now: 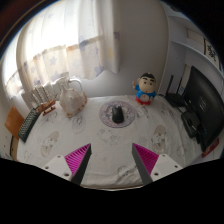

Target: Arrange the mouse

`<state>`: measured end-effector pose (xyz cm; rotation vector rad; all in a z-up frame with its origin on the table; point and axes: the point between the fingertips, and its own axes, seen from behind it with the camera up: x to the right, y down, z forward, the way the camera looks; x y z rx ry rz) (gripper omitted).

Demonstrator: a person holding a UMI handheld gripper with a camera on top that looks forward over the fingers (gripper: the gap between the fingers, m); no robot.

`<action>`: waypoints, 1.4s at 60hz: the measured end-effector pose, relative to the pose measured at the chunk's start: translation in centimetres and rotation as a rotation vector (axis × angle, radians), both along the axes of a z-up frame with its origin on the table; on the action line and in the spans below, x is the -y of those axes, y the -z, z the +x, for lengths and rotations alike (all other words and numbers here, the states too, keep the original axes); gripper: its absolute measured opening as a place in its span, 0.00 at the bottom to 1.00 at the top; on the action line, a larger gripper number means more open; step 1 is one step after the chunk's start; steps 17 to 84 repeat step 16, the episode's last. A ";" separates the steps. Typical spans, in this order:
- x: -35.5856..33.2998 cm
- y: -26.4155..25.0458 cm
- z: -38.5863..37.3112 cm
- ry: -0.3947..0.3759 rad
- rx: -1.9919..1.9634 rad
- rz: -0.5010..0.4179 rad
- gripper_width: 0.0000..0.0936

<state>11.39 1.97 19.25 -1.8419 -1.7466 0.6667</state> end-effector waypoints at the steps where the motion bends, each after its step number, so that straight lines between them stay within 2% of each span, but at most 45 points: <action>1: 0.1 0.0 0.1 0.001 -0.001 -0.004 0.90; 16: 0.9 -0.3 1.1 -0.030 0.001 -0.004 0.90; 84: 0.9 -0.3 1.1 -0.030 0.001 -0.004 0.90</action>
